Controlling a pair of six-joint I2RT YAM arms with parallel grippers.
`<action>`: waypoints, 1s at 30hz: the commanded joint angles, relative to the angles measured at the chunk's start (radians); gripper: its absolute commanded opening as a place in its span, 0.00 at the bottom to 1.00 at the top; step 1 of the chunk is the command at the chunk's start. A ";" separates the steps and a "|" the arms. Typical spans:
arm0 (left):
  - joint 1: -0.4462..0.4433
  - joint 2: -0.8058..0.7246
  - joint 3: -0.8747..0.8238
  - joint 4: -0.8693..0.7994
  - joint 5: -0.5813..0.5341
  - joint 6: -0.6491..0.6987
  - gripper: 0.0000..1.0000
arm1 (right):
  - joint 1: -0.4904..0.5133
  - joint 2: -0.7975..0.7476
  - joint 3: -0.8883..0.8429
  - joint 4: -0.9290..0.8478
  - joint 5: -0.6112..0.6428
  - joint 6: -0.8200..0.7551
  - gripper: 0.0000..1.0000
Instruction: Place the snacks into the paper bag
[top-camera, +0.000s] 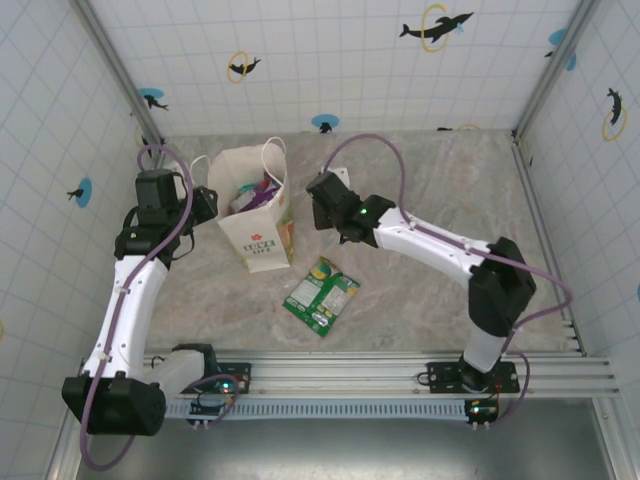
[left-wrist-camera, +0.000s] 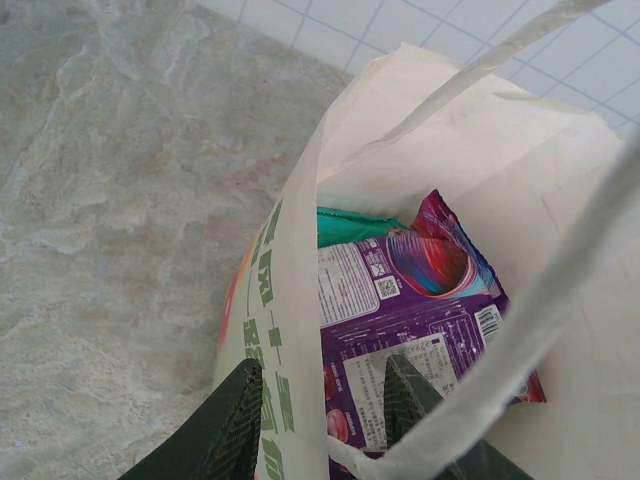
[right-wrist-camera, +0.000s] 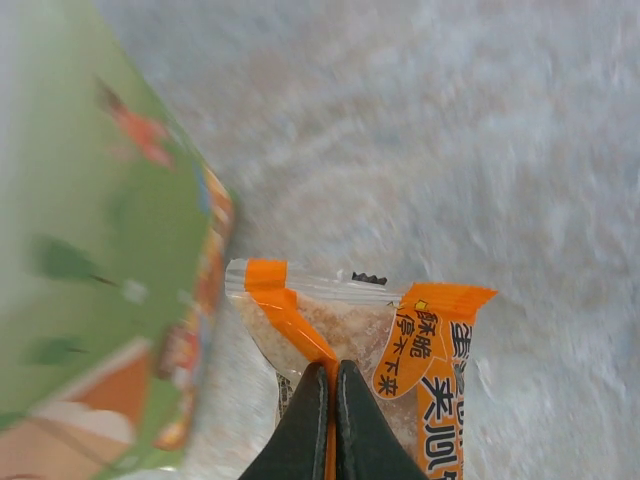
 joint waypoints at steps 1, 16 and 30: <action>-0.007 0.001 0.021 -0.014 0.003 0.009 0.36 | 0.027 -0.102 -0.031 0.202 0.035 -0.096 0.01; -0.007 0.014 0.054 -0.008 0.002 0.000 0.35 | 0.117 -0.080 0.067 0.734 -0.202 -0.295 0.03; -0.006 0.013 0.067 -0.033 -0.021 -0.002 0.36 | 0.103 0.243 0.405 0.654 -0.348 -0.243 0.04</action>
